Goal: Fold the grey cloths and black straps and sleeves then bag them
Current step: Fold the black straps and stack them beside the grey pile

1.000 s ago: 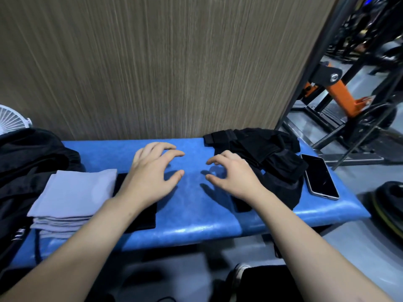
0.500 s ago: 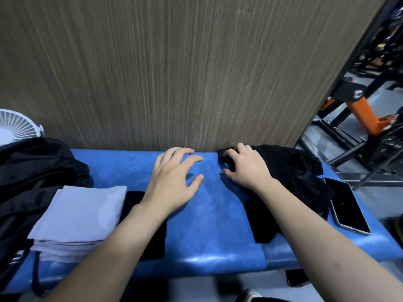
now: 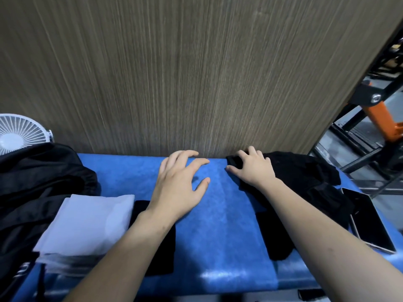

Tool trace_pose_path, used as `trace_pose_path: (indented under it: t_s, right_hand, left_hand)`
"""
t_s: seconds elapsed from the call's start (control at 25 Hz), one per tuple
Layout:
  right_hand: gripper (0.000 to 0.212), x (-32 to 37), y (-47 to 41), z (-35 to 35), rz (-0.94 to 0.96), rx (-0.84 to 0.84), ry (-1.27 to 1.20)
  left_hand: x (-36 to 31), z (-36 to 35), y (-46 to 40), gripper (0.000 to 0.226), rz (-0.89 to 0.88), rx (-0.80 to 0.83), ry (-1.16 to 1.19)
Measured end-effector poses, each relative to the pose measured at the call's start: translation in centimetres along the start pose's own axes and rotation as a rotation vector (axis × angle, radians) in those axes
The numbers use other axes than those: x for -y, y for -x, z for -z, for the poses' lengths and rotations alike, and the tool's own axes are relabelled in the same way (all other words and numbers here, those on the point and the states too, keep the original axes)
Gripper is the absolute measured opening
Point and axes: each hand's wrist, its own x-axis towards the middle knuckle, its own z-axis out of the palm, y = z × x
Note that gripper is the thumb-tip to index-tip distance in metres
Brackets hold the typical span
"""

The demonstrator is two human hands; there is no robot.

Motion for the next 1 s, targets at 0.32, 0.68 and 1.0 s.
trace_pose_path:
  t_s: [0.32,0.68,1.0]
  right_hand:
    - [0.035,0.7,1.7,-0.7,0.085,-0.135,-0.042]
    - [0.037,-0.8,2.1,-0.1,0.164,-0.082,-0.369]
    - [0.061,-2.0,0.9,1.1,-0.037,0.023,-0.630]
  left_hand:
    - [-2.0,-2.6,-1.4,0.038,0.170,0.121,0.197]
    - [-3.7,-8.6,-7.4,0.050,0.370,0.443,0.184]
    - [-3.7,-10.9,-12.7,0.032,0.524,0.489,0.234]
